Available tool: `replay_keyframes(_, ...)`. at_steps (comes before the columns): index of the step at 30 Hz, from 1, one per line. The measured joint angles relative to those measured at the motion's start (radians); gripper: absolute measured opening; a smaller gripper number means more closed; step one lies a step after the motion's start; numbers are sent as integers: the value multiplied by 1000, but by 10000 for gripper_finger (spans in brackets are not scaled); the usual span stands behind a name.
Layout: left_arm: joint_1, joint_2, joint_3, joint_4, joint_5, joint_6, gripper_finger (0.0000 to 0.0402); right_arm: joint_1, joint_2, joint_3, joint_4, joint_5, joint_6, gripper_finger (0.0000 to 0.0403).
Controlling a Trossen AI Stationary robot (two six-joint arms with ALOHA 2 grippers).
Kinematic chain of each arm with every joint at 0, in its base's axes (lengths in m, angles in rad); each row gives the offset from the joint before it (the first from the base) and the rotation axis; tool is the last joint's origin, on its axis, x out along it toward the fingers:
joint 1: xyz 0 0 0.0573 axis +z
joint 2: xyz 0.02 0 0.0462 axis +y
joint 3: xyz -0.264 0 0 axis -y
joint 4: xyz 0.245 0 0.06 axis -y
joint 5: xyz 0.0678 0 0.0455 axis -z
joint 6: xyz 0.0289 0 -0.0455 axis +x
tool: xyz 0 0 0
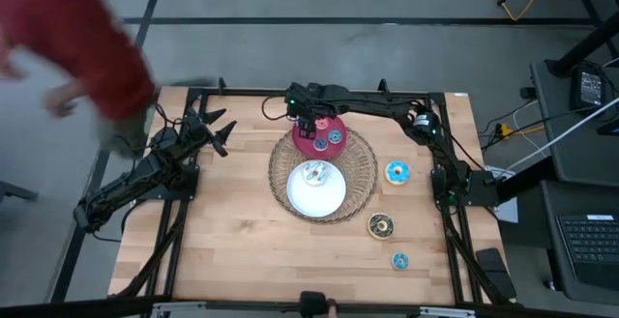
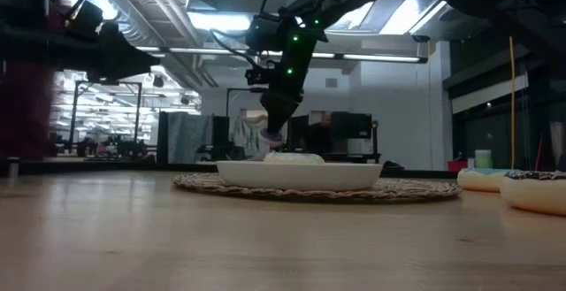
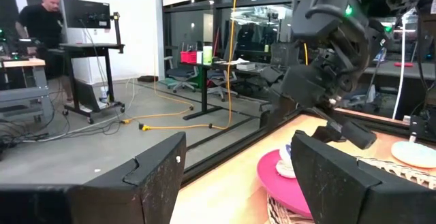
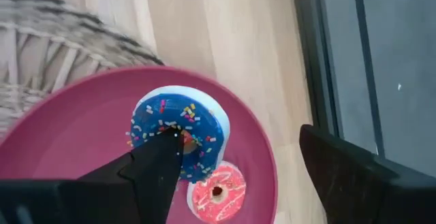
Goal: Pick & Place donuts
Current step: Put the small blue donut on the red plate
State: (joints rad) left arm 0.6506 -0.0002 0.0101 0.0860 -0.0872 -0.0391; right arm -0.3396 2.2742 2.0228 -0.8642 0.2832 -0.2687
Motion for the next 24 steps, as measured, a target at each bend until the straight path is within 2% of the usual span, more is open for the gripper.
replay_keyframes(2, 0, 0, 0, 0, 0, 0, 256, -4, 0, 0, -30, -7, 6, 291)
replay_keyframes(7, 0, 0, 0, 0, 0, 0, 256, -33, 0, 2, -131, -127, 92, 291)
replay_keyframes(13, 0, 0, 0, 0, 0, 0, 256, -49, 0, 2, -136, -162, 130, 291)
replay_keyframes(18, 0, 0, 0, 0, 0, 0, 256, -52, 0, 2, -145, -252, 131, 291)
replay_keyframes(24, 0, 0, 0, 0, 0, 0, 256, -66, 0, 2, -141, -259, 132, 291)
